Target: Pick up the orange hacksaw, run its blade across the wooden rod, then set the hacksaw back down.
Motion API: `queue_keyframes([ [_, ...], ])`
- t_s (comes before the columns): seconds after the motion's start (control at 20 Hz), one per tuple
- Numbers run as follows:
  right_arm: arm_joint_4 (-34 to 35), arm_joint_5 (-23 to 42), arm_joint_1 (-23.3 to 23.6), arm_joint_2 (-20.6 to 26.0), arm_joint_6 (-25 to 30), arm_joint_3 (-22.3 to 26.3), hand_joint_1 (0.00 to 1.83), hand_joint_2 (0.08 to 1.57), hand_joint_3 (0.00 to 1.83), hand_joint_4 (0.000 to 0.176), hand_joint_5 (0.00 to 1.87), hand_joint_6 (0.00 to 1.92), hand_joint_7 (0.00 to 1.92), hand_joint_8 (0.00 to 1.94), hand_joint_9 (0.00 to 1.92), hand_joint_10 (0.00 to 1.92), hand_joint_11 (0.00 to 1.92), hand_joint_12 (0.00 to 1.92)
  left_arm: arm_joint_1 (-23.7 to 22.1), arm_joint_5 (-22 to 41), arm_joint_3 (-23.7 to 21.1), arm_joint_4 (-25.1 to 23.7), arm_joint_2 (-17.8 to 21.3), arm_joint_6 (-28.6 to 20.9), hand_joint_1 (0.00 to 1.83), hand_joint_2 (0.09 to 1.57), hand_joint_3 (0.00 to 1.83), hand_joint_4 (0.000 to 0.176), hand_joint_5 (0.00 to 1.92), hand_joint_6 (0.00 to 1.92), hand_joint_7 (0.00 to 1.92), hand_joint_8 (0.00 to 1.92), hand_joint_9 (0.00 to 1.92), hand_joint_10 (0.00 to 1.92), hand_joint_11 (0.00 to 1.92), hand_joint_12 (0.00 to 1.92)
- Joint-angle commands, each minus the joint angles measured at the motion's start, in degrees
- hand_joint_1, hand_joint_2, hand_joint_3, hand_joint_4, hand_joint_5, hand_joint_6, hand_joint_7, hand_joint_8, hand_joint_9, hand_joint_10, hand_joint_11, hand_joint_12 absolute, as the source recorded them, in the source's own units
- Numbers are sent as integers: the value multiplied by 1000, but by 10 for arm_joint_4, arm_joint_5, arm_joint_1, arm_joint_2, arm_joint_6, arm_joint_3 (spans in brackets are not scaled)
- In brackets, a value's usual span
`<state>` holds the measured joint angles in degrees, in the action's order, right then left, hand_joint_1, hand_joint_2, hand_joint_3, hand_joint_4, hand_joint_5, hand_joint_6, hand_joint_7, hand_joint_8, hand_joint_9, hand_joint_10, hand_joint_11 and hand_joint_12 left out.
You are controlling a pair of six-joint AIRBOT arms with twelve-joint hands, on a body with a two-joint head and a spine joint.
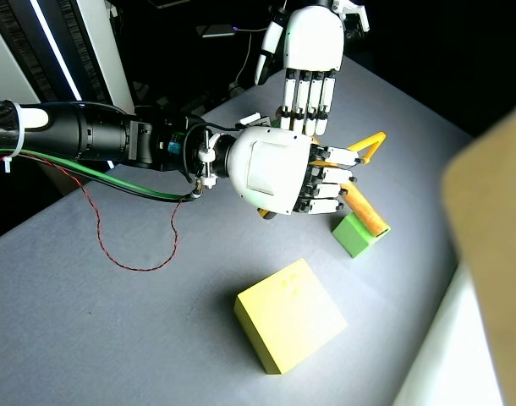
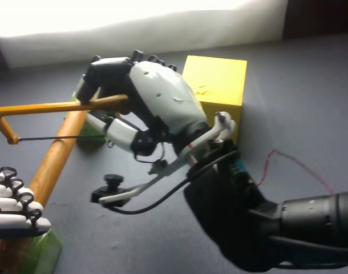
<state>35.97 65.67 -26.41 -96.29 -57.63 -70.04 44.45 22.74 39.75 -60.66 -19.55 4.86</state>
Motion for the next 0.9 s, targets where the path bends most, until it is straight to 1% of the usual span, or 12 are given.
queue_keyframes([
  [0.0,-33,49,0,12,8,4,1239,1135,0,0,887,978,1016,1110,1082,746,880,1177,-5,13,-3,8,-2,0,3,1311,1,0,176,0,184,1,149,0,0,343],
  [0.05,-33,48,-2,22,8,9,1237,1139,1,0,881,987,1003,1133,1075,751,874,1183,-5,13,-3,8,-2,0,0,1313,2,0,174,1,184,2,148,1,0,339],
  [0.15,-32,37,-3,56,11,29,1236,1140,1,0,887,975,995,1150,1059,766,881,1171,-5,13,-3,8,-2,0,20,1308,0,0,215,7,223,8,184,7,0,419],
  [0.35,-33,10,0,114,13,72,1237,1141,0,0,888,969,994,1158,1057,787,875,1180,-6,12,-3,8,-3,0,27,1312,1,0,236,6,239,5,196,6,0,409],
  [0.4,-34,10,-1,122,13,80,1237,1141,0,0,888,969,994,1158,1057,787,875,1180,-6,12,-3,8,-3,0,27,1312,1,0,236,6,239,5,196,6,0,409],
  [0.45,-34,11,-3,134,15,96,1239,1132,0,0,937,894,987,1169,1053,801,884,1171,-6,11,-4,8,-3,0,25,1312,0,0,218,1,218,0,179,0,0,413],
  [0.5,-34,11,-3,138,15,101,1236,1140,3,0,894,956,987,1169,1046,804,871,1172,-6,11,-4,8,-3,0,15,1312,1,0,216,1,217,1,178,1,0,411],
  [0.55,-34,14,-4,144,16,110,1241,1135,0,0,902,945,1006,1140,1057,803,880,1173,-7,11,-4,8,-3,0,22,1309,0,0,223,3,222,3,180,1,0,395],
  [0.6,-34,16,-4,149,20,116,1238,1143,2,0,885,969,987,1170,1045,808,864,1187,-7,10,-4,8,-3,0,26,1308,0,0,215,0,208,0,169,0,0,388],
  [0.65,-36,19,-3,160,25,124,1236,1137,0,0,916,931,984,1170,1040,819,863,1191,-7,9,-4,8,-3,0,50,1304,0,0,218,1,205,0,170,0,0,406],
  [0.8,-37,22,-4,206,27,152,1239,1134,1,0,919,921,992,1160,1049,791,876,1158,-7,9,-3,8,-3,0,18,1309,1,0,210,1,213,1,178,3,0,425],
  [0.85,-37,26,-10,221,32,160,1239,1134,1,0,911,931,996,1155,1059,792,885,1161,-7,9,-3,8,-3,0,55,1305,0,0,230,8,226,5,187,5,0,425],
])
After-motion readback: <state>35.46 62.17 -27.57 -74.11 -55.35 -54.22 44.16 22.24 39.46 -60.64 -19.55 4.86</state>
